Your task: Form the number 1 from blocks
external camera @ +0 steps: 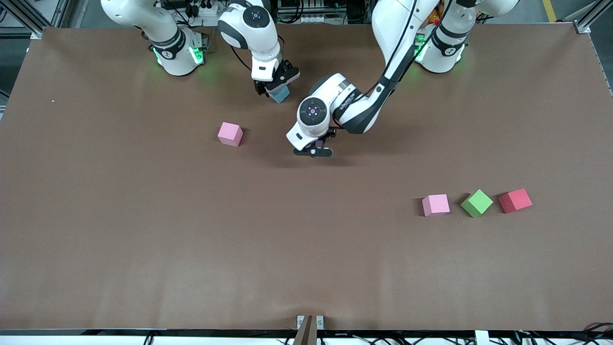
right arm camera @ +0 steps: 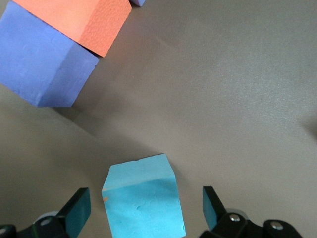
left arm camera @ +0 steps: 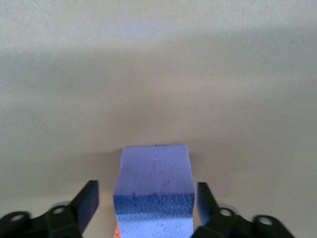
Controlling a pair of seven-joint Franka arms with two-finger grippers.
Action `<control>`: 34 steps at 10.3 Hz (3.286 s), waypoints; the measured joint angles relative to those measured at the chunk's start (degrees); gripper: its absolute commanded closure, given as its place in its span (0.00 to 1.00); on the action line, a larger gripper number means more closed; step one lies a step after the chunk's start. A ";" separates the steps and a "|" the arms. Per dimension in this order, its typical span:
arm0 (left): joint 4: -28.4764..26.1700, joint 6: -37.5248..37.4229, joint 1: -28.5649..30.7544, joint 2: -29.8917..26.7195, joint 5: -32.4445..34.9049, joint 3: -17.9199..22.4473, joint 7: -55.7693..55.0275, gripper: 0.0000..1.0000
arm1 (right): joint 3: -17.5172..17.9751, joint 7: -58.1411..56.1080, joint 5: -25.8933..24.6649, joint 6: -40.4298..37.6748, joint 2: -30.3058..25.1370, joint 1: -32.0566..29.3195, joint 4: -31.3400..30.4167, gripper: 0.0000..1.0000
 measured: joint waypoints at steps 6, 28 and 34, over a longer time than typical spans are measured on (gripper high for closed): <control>0.88 -4.83 5.97 -9.26 1.53 8.55 4.86 0.00 | 0.86 0.00 0.00 0.10 1.51 0.02 -0.11 0.00; 0.36 2.72 24.93 -3.19 8.15 13.57 27.54 0.00 | 2.54 33.26 0.40 3.60 6.42 10.33 9.15 0.69; -0.10 3.33 26.85 -2.16 8.20 13.95 28.82 0.00 | 2.11 38.84 0.40 3.24 12.72 10.31 16.43 0.67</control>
